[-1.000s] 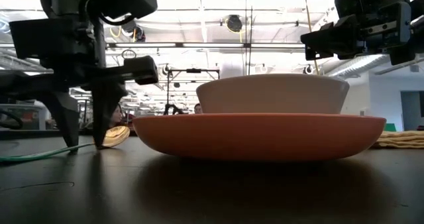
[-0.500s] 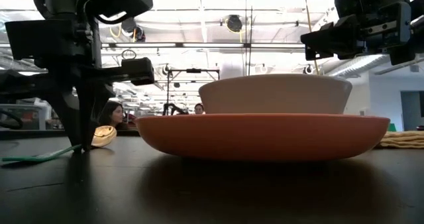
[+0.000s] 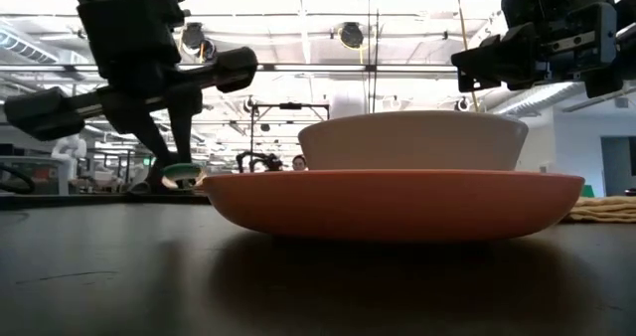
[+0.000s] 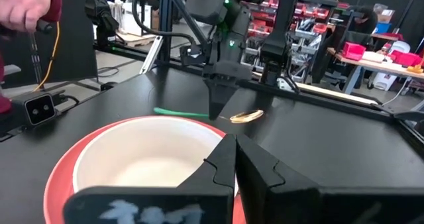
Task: Set table place
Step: Put the green spoon into the white bowl
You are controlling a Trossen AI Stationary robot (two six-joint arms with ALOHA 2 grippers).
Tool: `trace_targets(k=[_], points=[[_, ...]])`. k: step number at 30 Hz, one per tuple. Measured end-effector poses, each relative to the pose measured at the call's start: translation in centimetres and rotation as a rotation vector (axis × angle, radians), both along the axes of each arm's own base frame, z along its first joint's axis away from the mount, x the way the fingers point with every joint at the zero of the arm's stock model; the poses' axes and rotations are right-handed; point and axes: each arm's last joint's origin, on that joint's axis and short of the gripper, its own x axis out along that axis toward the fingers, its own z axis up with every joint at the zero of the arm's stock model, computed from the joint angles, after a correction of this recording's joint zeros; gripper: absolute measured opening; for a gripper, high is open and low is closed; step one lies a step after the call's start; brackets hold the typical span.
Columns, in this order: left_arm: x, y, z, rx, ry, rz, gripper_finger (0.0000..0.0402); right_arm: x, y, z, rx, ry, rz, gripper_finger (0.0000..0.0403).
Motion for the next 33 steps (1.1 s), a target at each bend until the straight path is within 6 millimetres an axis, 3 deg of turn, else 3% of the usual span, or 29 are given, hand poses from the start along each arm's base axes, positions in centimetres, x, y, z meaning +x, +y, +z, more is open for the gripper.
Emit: trace_targets(k=[20,26,33], points=[[-0.8,-2.2,0.3,-0.149,0.042,0.081,0.0006,0.0,0.0,-0.1,0.000,0.008,0.000,0.0000],[0.7,-2.8,2.6,-0.198,-0.040,0.141,0.0014,0.0,0.0,-0.1,-0.001,0.007,0.001,0.0000],[3.4,-3.5,7.1,-0.346,-0.232,0.192,0.0014,0.0,0.0,-0.1,-0.003,0.006,0.001,0.0000]])
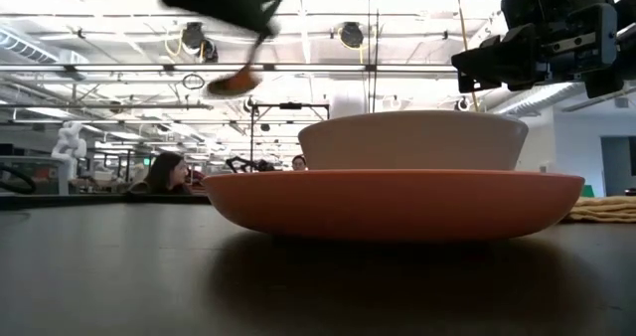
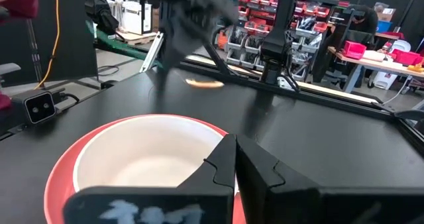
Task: Set table place
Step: Put the green spoon into the white bowl
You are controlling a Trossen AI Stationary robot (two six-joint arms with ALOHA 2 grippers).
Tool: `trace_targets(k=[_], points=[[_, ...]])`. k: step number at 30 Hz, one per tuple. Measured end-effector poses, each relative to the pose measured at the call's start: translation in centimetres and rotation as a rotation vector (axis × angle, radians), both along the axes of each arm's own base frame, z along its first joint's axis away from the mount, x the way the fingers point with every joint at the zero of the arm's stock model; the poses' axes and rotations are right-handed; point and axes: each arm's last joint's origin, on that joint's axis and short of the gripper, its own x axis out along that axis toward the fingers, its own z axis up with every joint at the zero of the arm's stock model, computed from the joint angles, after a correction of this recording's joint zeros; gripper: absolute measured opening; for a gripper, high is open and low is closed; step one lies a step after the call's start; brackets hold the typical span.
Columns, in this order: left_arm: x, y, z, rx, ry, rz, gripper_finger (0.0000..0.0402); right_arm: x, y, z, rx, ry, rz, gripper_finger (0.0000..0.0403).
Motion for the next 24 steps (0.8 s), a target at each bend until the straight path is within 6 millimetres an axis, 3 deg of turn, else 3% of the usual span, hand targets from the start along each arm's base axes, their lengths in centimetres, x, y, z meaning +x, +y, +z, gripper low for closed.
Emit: trace_targets(k=[5,12,24], points=[[2.2,0.7,3.1,-0.189,-0.188,0.134,0.0006,0.0,0.0,0.0,0.000,0.000,0.000,0.0000],[4.5,3.7,5.7,-0.585,-0.378,0.423,0.0014,0.0,0.0,0.0,0.048,0.013,-0.004,0.0000],[6.8,4.8,4.2,-0.817,-0.404,0.556,0.0006,0.0,0.0,0.0,0.119,0.033,-0.010,0.0000]])
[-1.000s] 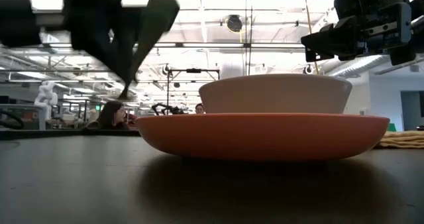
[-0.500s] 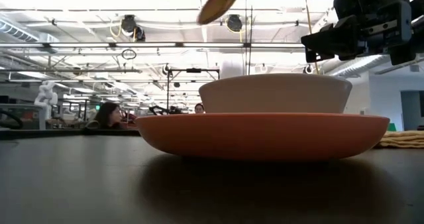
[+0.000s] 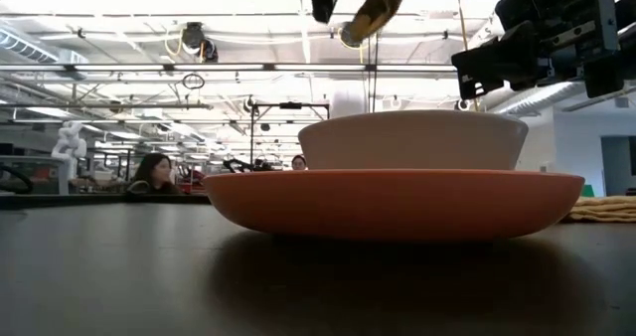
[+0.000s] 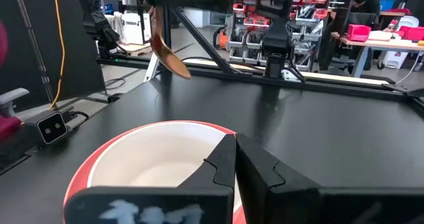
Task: Set table place
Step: Put the green spoon into the white bowl
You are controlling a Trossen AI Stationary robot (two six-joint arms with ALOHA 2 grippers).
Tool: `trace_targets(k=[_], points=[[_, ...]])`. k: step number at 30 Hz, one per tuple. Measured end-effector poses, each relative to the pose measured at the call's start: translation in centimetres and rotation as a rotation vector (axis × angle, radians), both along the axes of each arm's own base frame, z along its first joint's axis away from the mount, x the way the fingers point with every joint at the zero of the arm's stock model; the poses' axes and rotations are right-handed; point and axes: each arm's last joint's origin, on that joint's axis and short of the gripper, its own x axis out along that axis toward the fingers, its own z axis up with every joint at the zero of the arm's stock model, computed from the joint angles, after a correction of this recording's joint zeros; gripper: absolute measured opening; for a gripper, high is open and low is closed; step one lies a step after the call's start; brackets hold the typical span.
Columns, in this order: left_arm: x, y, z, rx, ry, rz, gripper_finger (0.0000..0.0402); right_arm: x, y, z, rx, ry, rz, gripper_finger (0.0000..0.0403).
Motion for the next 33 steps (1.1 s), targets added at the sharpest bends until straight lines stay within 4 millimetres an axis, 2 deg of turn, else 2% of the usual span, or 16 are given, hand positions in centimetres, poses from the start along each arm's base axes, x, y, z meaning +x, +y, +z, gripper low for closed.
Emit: trace_targets(k=[4,12,25,33], points=[[0.6,0.2,-1.2,-0.002,0.033,0.015,0.0011,0.0,0.0,0.0,-0.001,-0.004,0.000,0.0000],[2.3,0.0,-5.3,0.070,0.088,0.007,0.0014,-0.5,-0.6,0.8,-0.006,-0.047,-0.041,0.0000],[3.0,0.6,-6.3,0.091,0.089,0.033,0.0008,-2.9,-2.0,1.5,-0.003,-0.012,-0.159,0.0000],[4.0,0.3,-9.6,0.073,0.121,0.055,0.0018,-3.2,-2.0,1.6,-0.004,-0.019,-0.163,0.0000]])
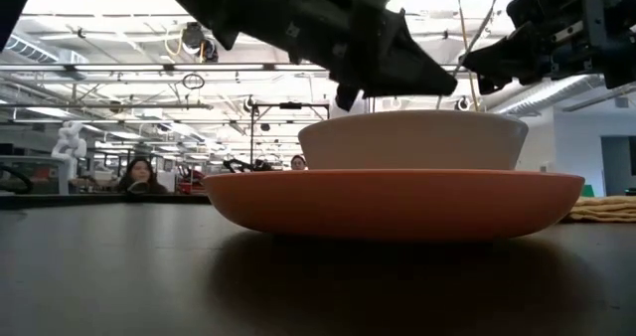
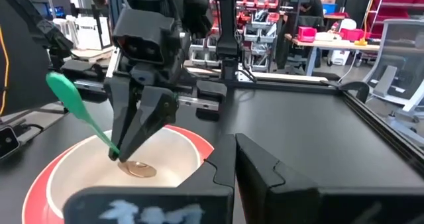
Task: Set table place
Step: Put the green spoon into the white bowl
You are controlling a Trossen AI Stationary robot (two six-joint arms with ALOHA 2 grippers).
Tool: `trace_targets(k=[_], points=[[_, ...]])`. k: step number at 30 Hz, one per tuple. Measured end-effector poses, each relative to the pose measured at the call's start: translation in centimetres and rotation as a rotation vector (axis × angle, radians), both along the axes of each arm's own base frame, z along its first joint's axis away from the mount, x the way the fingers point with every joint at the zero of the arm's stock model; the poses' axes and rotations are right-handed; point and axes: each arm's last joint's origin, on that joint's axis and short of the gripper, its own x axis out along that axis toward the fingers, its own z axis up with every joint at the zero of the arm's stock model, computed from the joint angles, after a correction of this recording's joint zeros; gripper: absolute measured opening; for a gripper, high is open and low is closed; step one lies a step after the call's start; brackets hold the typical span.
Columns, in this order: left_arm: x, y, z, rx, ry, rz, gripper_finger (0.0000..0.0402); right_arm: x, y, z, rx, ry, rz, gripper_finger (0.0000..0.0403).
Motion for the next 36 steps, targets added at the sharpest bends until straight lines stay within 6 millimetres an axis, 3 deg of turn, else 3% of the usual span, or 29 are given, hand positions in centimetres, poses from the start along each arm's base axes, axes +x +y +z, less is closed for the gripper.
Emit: trace_targets(k=[24,31,36], points=[[-0.5,-1.4,-0.4,0.051,0.036,0.055,0.0017,0.0,0.0,-0.2,0.006,0.022,0.006,0.0000],[0.2,-1.6,-2.7,0.066,0.024,0.064,0.0018,0.0,0.0,-0.2,0.003,0.018,0.007,0.0000],[0.3,-1.6,-3.0,0.080,0.015,0.063,0.0017,0.0,0.0,-0.2,0.002,0.017,0.007,0.0000]])
